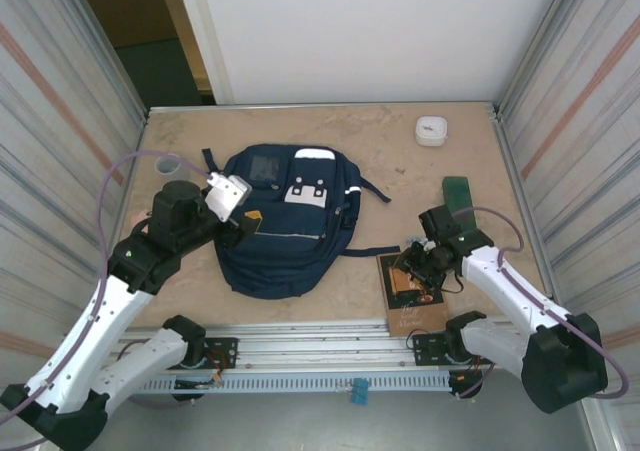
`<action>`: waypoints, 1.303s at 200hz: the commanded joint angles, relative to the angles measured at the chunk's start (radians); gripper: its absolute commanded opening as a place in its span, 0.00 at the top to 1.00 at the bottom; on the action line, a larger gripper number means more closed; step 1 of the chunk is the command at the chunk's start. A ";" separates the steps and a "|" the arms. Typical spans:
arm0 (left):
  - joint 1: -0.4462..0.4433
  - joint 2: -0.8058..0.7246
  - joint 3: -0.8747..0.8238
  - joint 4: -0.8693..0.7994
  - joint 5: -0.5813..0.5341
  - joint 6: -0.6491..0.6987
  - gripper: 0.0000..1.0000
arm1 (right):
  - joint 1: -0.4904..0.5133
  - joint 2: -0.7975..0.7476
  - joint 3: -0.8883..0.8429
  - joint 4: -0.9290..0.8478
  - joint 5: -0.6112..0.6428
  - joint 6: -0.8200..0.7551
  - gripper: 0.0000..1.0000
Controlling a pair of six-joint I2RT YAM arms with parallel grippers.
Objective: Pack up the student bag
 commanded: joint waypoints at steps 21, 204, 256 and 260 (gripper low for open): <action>-0.019 0.008 -0.083 0.092 0.039 -0.170 0.33 | 0.029 0.029 -0.120 0.305 0.076 0.150 0.69; -0.500 0.192 -0.129 0.157 -0.467 -0.873 0.35 | 0.007 0.317 0.307 0.201 -0.105 -0.137 0.61; -0.601 0.431 -0.017 0.172 -0.447 -1.072 0.40 | -0.195 0.260 0.282 0.094 -0.247 -0.275 0.51; -0.605 0.453 -0.002 0.180 -0.435 -1.075 0.40 | -0.204 0.260 0.281 0.086 -0.249 -0.285 0.51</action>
